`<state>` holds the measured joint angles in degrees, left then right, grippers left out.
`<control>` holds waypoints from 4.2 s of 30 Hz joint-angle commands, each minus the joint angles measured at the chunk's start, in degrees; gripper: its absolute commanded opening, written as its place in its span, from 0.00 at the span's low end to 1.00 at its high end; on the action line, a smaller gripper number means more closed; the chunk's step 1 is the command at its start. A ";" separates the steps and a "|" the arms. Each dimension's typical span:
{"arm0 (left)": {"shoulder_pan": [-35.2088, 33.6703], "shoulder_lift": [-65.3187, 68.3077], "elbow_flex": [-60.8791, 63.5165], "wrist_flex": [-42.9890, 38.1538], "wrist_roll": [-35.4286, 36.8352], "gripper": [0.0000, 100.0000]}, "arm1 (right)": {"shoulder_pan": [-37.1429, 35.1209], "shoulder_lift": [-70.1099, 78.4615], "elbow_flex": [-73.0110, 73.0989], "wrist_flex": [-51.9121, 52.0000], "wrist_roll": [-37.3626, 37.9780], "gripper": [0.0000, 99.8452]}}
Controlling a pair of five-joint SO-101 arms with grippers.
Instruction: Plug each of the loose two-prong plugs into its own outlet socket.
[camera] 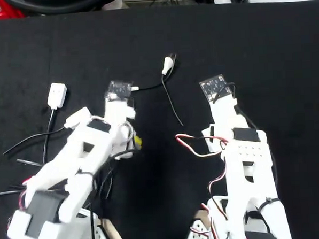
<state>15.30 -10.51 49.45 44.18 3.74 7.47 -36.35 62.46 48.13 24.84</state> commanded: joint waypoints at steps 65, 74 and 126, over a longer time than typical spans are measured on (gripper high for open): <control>-11.03 -11.69 -2.51 6.86 -14.59 0.33 | 0.88 0.22 -0.31 -1.14 0.53 0.01; -10.77 -16.97 -13.76 31.21 -14.59 0.33 | -0.35 0.22 -2.33 -1.05 0.88 0.01; -28.53 -93.89 46.02 25.93 -29.98 0.33 | -19.78 60.09 -55.69 3.16 2.55 0.08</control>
<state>-12.92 -104.13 95.60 69.93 -25.80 -13.54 23.78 9.54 50.42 25.36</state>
